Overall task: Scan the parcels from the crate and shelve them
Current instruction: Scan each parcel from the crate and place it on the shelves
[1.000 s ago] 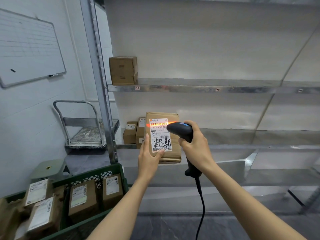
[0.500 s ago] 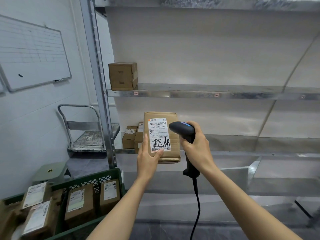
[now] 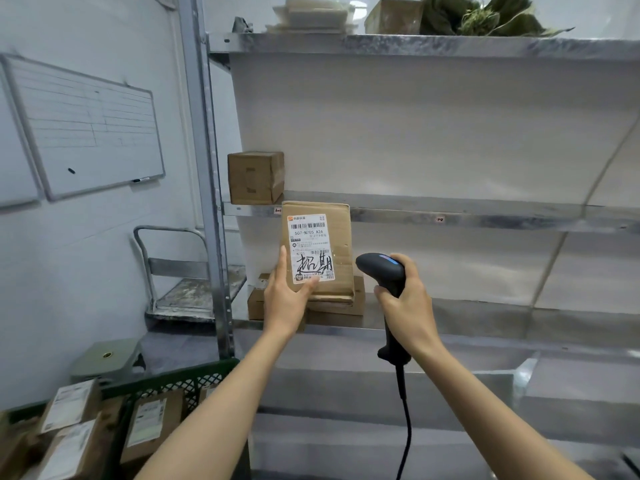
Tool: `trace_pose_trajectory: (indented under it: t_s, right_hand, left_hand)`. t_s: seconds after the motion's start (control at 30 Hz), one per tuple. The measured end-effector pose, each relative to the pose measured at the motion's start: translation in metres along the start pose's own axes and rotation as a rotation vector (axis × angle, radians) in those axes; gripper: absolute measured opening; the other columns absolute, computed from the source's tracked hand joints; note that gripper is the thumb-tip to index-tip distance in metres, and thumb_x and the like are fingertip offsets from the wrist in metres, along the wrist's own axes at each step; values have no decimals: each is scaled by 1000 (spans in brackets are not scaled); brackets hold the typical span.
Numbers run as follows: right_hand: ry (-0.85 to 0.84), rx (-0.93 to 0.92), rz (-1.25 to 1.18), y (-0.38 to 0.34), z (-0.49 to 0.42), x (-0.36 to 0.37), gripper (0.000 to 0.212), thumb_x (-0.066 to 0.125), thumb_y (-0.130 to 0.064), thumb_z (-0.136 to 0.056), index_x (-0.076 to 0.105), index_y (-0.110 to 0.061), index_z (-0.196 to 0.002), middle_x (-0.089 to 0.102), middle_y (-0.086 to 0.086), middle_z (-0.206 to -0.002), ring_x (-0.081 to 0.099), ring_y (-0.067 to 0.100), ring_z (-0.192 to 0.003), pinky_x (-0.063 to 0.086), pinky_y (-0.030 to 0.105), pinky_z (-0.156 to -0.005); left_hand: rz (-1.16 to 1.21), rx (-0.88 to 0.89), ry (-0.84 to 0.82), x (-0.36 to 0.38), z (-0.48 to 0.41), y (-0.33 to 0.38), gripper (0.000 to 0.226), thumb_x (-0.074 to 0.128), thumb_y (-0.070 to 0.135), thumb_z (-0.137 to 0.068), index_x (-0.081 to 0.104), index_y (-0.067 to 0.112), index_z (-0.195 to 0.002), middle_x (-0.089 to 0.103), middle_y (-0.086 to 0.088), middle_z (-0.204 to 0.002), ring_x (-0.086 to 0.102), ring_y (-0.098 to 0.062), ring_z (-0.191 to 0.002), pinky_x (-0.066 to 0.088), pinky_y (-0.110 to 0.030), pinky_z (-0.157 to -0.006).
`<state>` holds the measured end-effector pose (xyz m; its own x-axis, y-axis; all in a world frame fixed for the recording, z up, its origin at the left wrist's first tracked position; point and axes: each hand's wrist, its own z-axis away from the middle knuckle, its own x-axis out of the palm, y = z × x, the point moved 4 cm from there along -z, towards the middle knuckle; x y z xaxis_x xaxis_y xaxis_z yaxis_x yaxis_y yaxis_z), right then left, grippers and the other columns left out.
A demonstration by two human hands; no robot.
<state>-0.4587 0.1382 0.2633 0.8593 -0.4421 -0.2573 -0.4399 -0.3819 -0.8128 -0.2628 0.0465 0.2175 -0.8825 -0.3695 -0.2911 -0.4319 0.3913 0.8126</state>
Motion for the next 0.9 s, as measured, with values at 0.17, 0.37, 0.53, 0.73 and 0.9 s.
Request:
trace_pose_trajectory:
  t_s: [0.17,0.37,0.53,0.73,0.9]
  right_hand:
    - [38,16,3,7,-18,6,49,57,-3,-85,44,-39,-116,56,-22,-94,55,-10,-81,39,1,-60]
    - [93,16,23,9,-46,22,49,57,-3,-86,44,-35,-121,58,-13,-92,58,2,-75,42,12,-61]
    - [137,-7,25,9,-67,40,48,58,-5,-86,43,-40,-116,60,-5,-94,60,15,-72,41,11,-56]
    - [176,-14,23,11,-83,68,48,58,-3,-86,44,-32,-122,60,2,-99,60,19,-76,42,17,-59]
    - [221,-15,25,16,-87,82,50,57,-1,-85,45,-32,-122,59,-3,-96,56,12,-66,41,12,-54]
  left_hand:
    - [1,44,-12,-7,-38,6,87,64,49,-85,10,35,-152,44,3,-146,42,-19,-131,34,-34,-103]
    - [32,62,-76,-6,-87,3,89,63,51,-85,7,33,-152,48,4,-143,45,-20,-130,39,-42,-104]
    - [112,71,-104,-6,-126,0,89,64,50,-85,7,33,-152,45,4,-146,42,-19,-132,35,-41,-109]
    - [170,84,-144,-7,-160,-5,87,64,45,-87,9,30,-153,45,9,-145,42,-13,-129,34,-28,-98]
    - [168,66,-166,-5,-180,-13,88,65,45,-86,10,28,-153,41,7,-148,37,-17,-135,32,-37,-108]
